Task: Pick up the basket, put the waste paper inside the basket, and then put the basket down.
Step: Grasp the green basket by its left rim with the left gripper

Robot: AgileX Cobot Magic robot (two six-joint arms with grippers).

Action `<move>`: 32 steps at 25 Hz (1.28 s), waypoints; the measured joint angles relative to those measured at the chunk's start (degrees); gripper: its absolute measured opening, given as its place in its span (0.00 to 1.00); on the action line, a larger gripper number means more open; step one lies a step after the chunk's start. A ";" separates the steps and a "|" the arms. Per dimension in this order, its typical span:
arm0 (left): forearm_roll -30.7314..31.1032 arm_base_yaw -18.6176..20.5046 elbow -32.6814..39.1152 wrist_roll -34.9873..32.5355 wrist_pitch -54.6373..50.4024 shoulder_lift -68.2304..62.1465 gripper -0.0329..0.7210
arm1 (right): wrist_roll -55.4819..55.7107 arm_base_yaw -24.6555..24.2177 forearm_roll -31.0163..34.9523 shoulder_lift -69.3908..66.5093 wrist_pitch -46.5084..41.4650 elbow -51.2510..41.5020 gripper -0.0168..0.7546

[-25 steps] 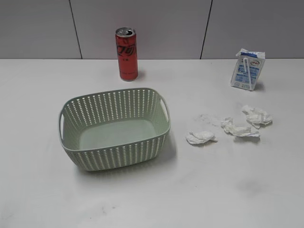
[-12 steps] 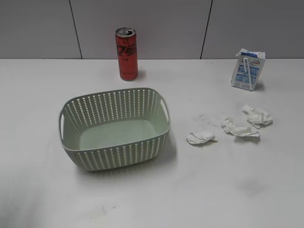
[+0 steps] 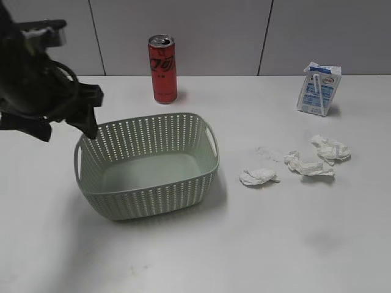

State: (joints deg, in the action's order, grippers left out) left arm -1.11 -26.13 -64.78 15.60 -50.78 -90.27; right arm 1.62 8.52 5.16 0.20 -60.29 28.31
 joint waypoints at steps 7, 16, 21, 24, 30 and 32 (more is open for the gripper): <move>0.50 -0.78 -5.77 7.21 -1.71 -14.73 0.82 | 0.00 0.00 0.00 0.00 0.00 0.00 0.71; -0.49 -0.78 -6.05 10.73 -0.80 -21.42 0.79 | 0.00 0.00 0.00 0.00 0.06 0.00 0.71; -1.84 -0.78 -6.07 10.91 -0.87 -21.72 0.56 | 0.00 0.00 0.00 0.00 0.06 0.00 0.71; -2.33 -0.78 -6.12 11.05 -0.94 -21.72 0.34 | 0.00 0.00 0.00 0.00 0.06 0.00 0.71; -3.20 -0.78 -6.12 11.00 -1.98 -20.77 0.06 | 0.00 0.00 0.00 0.00 0.06 0.00 0.71; -3.02 -0.78 -6.12 11.00 -3.05 -20.08 0.05 | 0.00 0.00 0.00 0.00 0.06 0.00 0.71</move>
State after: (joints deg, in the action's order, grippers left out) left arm -4.12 -26.92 -70.90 26.60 -53.82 -110.35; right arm 1.62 8.52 5.16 0.20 -60.23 28.31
